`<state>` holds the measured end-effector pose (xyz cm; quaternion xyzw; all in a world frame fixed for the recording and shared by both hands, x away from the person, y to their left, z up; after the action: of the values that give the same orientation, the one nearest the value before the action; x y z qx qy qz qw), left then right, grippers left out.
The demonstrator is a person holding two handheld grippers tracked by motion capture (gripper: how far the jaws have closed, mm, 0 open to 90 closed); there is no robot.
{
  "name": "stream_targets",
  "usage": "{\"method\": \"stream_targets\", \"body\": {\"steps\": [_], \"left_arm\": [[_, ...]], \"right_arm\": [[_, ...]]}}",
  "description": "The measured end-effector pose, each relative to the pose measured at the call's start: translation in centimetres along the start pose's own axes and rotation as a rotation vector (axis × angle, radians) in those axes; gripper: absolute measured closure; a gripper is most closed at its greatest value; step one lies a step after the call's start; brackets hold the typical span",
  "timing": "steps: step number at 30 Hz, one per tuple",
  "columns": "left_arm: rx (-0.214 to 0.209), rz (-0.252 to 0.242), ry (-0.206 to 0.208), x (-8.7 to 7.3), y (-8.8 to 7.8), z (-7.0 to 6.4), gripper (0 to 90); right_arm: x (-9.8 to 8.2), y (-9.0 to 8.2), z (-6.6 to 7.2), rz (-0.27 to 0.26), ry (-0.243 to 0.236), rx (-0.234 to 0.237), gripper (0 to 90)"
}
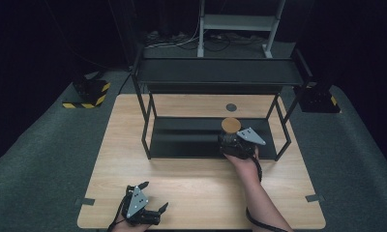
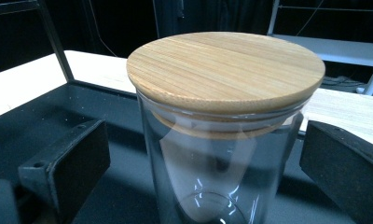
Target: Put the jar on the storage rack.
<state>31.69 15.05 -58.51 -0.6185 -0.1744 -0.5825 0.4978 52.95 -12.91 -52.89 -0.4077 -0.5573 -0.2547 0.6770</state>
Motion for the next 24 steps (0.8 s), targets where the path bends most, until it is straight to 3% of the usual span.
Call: {"method": "stream_targets", "body": {"steps": [24], "left_arm": [[0.001,0.004,0.005,0.0,0.0,-0.1,1.0]], "right_arm": [[0.0,-1.1,0.3,-0.010,-0.004,0.003,0.0]]}}
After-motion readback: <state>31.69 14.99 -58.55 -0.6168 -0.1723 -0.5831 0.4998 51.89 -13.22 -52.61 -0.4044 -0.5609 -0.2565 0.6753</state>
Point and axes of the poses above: each handheld gripper's, and its own axes: y roughly forward along the jaws, x roughly out of its top, z roughly to its left, the point moved 8 cm from there along y, roughly forward along the jaws, and after that the axes turned 7 degrees about x, right-handed, at the moved point
